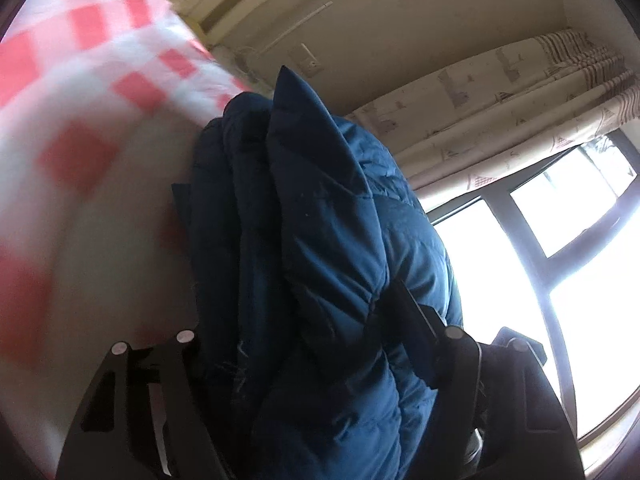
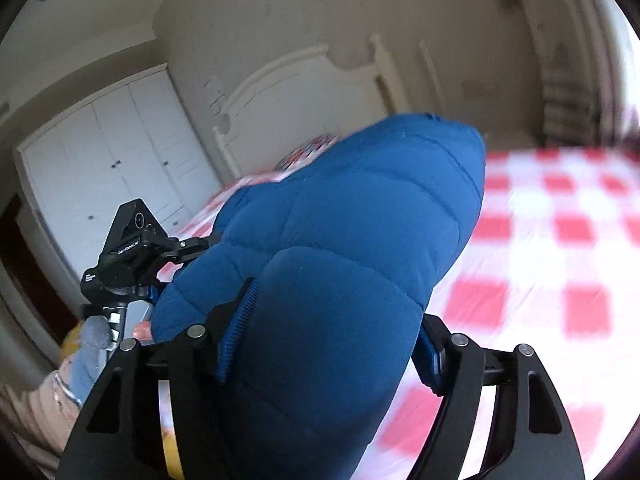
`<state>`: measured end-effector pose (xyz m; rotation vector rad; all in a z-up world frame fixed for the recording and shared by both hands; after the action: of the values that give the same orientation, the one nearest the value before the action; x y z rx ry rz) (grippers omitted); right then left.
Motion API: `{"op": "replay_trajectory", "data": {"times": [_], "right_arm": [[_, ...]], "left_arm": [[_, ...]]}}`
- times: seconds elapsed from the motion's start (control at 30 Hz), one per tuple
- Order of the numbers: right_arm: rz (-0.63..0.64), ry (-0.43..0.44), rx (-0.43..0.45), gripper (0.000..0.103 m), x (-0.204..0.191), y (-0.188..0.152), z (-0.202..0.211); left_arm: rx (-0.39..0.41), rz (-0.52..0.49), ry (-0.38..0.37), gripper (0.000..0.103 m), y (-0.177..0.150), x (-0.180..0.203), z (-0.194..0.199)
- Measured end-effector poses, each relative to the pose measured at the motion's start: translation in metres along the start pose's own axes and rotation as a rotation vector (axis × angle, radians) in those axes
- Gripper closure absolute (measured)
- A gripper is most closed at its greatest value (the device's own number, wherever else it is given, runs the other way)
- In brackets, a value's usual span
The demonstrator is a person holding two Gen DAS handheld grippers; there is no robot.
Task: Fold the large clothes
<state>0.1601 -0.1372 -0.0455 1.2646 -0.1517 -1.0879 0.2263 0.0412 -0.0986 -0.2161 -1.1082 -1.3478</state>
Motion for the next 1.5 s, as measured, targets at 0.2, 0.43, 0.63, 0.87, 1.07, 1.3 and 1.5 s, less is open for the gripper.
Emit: {"op": "replay_trajectory", "data": {"times": [0.2, 0.43, 0.63, 0.87, 1.07, 1.3, 1.5], "right_arm": [[-0.013, -0.111, 0.026, 0.032, 0.084, 0.057, 0.006], [-0.203, -0.217, -0.077, 0.021, 0.183, 0.029, -0.017], [0.031, -0.406, 0.061, 0.019, 0.136, 0.058, 0.017], [0.295, -0.531, -0.121, 0.011, 0.099, 0.018, -0.031], [0.271, -0.451, -0.125, 0.01, 0.065, 0.012, 0.014], [0.317, -0.439, 0.151, 0.005, -0.009, 0.075, 0.105], [0.287, -0.463, 0.213, 0.005, -0.032, 0.071, 0.142]], "left_arm": [[0.0, 0.002, 0.011, 0.034, 0.048, 0.041, -0.086], [-0.048, 0.041, 0.128, 0.024, 0.038, 0.018, -0.163], [0.079, -0.01, 0.256, 0.024, 0.042, 0.023, -0.132], [0.413, -0.195, 0.502, 0.002, 0.048, 0.062, -0.028], [0.705, -0.44, 0.71, 0.002, 0.05, 0.127, 0.076], [0.913, -0.434, 0.752, 0.002, 0.036, 0.197, 0.159], [0.911, -0.524, 0.764, 0.002, 0.005, 0.217, 0.167]]}}
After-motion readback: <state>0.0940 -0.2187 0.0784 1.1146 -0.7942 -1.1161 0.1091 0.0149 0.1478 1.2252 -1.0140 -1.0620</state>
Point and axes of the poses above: each gripper's, at about its wrist camera, not at the fingertips, and z roughly against the way its jaws point, x to its right, y to its top, the point moved 10 cm from there along -z, roughly the way its jaws point, and after that the axes turned 9 degrees about y, right-handed, at the moved point
